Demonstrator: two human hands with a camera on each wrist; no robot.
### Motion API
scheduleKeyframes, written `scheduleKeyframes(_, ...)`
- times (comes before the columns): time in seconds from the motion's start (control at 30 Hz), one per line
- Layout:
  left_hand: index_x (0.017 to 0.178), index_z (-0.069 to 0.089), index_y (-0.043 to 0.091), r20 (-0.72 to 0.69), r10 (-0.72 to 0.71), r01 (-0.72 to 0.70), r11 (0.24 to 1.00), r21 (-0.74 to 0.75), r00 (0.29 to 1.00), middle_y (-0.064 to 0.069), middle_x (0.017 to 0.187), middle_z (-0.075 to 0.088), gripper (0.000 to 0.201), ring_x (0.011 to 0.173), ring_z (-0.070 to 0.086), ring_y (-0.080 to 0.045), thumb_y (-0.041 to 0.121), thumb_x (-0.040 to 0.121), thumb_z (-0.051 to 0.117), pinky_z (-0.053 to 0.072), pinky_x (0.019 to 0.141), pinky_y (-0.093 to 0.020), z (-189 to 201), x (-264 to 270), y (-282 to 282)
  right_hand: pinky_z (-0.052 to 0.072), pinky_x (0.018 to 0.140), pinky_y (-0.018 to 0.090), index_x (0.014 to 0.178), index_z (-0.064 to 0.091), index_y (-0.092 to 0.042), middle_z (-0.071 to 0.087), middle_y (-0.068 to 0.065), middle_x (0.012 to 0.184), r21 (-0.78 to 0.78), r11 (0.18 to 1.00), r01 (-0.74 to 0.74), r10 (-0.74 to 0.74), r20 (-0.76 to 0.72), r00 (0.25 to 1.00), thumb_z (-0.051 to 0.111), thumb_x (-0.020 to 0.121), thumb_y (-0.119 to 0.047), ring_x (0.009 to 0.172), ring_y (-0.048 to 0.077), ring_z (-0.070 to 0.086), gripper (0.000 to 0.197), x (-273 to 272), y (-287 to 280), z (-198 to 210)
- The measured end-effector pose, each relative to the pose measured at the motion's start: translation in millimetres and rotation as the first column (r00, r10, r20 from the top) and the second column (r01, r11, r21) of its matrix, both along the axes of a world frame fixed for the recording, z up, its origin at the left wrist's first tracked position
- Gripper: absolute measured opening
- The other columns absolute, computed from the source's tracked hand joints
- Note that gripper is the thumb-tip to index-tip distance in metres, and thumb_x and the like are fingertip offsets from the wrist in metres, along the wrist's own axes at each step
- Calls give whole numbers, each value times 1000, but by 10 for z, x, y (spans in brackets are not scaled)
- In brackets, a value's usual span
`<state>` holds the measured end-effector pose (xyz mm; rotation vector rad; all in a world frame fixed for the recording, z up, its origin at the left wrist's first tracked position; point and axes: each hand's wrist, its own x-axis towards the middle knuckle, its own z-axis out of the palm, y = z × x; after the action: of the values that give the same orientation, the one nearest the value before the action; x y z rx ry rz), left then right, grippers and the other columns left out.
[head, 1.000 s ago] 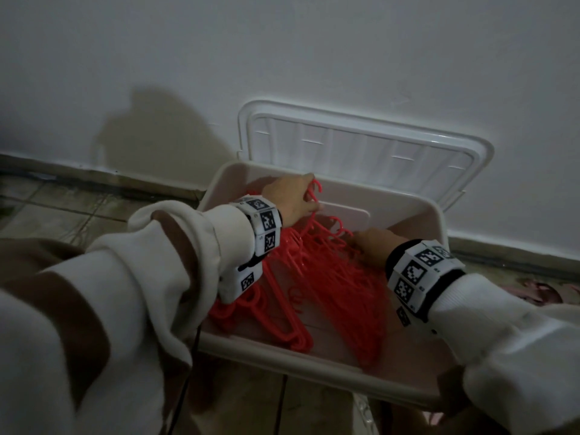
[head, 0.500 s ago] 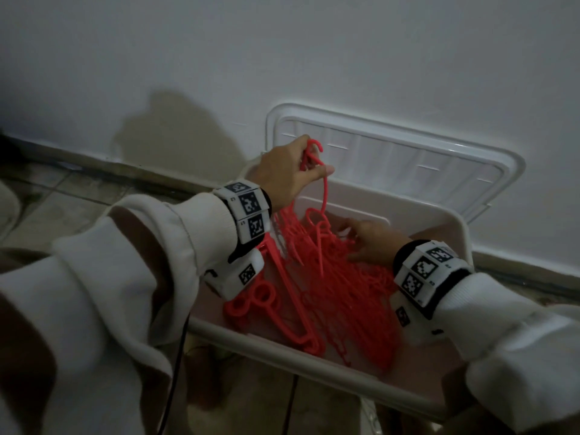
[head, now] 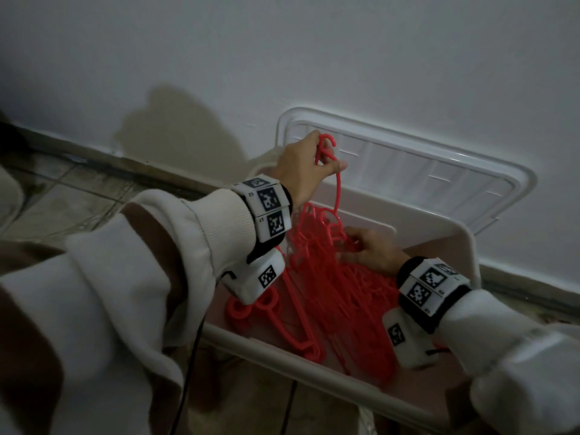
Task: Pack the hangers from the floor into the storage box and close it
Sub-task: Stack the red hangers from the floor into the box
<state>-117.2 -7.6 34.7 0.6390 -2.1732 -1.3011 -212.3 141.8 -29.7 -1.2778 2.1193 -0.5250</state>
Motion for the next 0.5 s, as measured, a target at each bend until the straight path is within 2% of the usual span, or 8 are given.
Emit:
scheduleKeyframes(0.1,91,50,12,-15,15,-14,998,55,1000,12,76,51,21,67,49,1,16,83,68,44,72,-17,-13,-38,-2,38,64,8,113,54,-4,55,2,88,-50,998,49,-43,122,992,64,83,-4,77,8,53,32,-20,-8,-76)
scheduleKeyframes(0.17,93,49,11,-35,45,-42,996,74,998,13,77,49,20,68,47,4,15,84,67,40,68,-7,-16,-46,-22,38,57,7,102,52,-7,52,0,77,-114,985,131,-114,144,983,64,82,1,55,-6,50,25,-75,-23,-97)
scheduleKeyframes(0.23,92,49,12,-37,90,-86,991,100,995,13,77,48,20,69,48,2,15,84,66,40,69,-4,-17,-44,-47,38,55,7,89,56,-9,51,3,75,-142,977,158,-126,213,969,65,79,7,48,-6,47,20,-158,-28,-114)
scheduleKeyframes(0.27,90,49,14,-38,114,-108,985,133,993,12,76,49,19,71,51,-4,15,83,67,45,75,-9,-21,-45,-64,40,58,10,81,58,-13,54,3,75,-152,977,150,-110,245,963,65,77,8,50,-5,48,22,-208,-25,-130)
scheduleKeyframes(0.3,86,50,18,-42,138,-129,977,172,989,9,76,51,20,74,54,-11,17,82,69,51,83,-24,-26,-46,-81,42,60,13,76,60,-18,57,1,72,-156,977,144,-98,271,958,65,77,8,52,-4,51,27,-255,-12,-157)
scheduleKeyframes(0.37,77,48,26,-32,188,-176,958,227,982,3,80,59,24,80,60,-21,28,75,72,52,87,-44,-17,-28,-100,48,62,16,73,64,-20,65,-5,63,-172,970,172,-113,306,945,64,79,6,54,-2,58,27,-298,23,-213)
scheduleKeyframes(0.43,71,46,25,-21,208,-193,938,288,978,-5,85,64,26,77,62,-24,39,66,67,53,86,-47,-13,-18,-114,50,61,14,81,65,-8,68,-8,59,-223,944,243,-136,408,903,60,80,8,52,1,61,16,-277,56,-226)
scheduleKeyframes(0.5,69,45,24,-26,234,-211,914,345,972,-7,81,63,25,71,59,-22,39,64,66,52,81,-43,20,-9,-116,53,61,14,94,63,-4,71,-10,63,-239,927,290,-138,500,855,69,74,-8,54,2,63,20,-246,72,-207)
